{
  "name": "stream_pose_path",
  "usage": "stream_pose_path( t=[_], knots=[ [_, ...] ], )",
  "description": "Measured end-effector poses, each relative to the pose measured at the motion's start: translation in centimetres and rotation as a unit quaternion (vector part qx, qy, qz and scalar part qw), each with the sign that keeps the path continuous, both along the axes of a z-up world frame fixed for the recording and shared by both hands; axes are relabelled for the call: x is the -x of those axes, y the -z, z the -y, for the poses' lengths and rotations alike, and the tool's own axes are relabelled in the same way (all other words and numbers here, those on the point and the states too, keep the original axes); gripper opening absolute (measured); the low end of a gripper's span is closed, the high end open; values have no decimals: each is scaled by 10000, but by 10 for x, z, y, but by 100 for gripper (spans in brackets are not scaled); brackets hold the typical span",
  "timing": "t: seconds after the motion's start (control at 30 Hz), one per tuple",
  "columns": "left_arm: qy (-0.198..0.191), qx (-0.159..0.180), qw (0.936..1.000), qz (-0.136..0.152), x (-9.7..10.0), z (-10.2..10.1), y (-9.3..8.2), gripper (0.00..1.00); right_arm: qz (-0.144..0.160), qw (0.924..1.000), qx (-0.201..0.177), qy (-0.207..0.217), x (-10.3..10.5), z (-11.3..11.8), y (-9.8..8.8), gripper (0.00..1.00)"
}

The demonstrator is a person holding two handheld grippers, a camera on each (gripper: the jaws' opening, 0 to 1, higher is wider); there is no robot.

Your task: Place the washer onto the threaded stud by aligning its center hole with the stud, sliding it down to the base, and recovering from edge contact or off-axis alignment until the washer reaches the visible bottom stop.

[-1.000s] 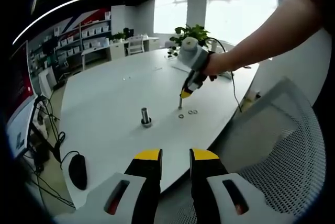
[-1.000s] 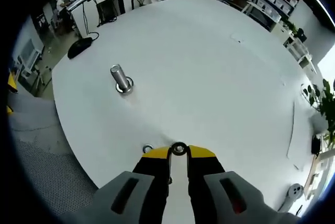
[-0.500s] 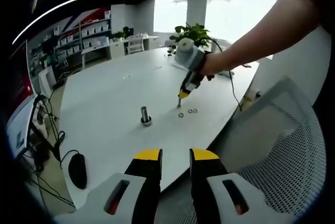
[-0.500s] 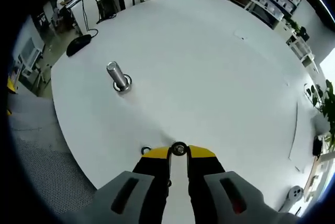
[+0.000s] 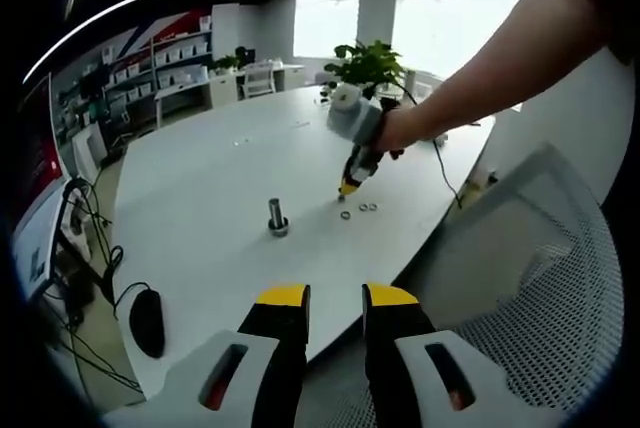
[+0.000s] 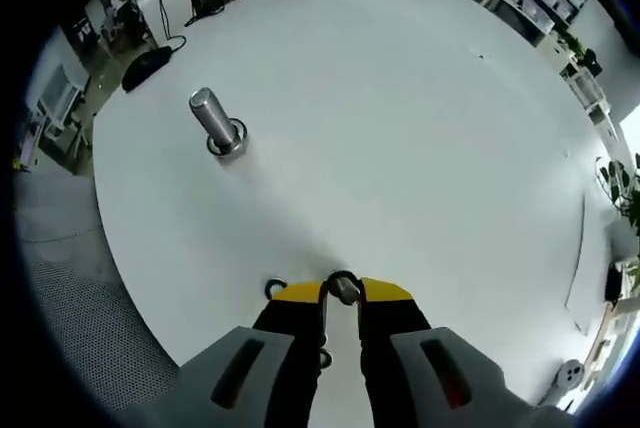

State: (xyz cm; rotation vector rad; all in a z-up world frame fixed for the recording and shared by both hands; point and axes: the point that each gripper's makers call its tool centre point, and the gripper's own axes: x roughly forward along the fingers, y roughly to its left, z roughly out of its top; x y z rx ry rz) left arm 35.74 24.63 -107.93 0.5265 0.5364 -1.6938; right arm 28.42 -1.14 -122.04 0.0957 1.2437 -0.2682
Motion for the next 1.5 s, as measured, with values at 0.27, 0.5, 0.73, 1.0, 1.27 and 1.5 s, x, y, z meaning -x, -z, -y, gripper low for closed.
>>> stream_pose_path(
  t=[0.27, 0.5, 0.73, 1.0, 1.27, 1.5],
  knots=[
    [-43, -12, 10000, 7, -1, -1, 0, 19, -89, 9999, -39, -91, -1, -3, 7, 15],
    [-57, -27, 10000, 7, -1, 0, 1, 19, -45, 9999, -140, 34, 0, -1, 9, 17],
    [-79, -15, 10000, 7, -2, 1, 1, 19, -47, 9998, -121, 116, 9, -2, 2, 20],
    [-43, -14, 10000, 17, 0, 1, 0, 18, -174, 9997, -110, 162, 41, -8, -4, 22],
    [-37, 18, 10000, 25, 0, 2, 0, 18, -304, 9990, -288, 139, 65, -21, 6, 24],
    [-52, 27, 10000, 21, -1, 2, -1, 19, -181, 9992, -342, -88, 57, -30, 9, 26]
  ],
)
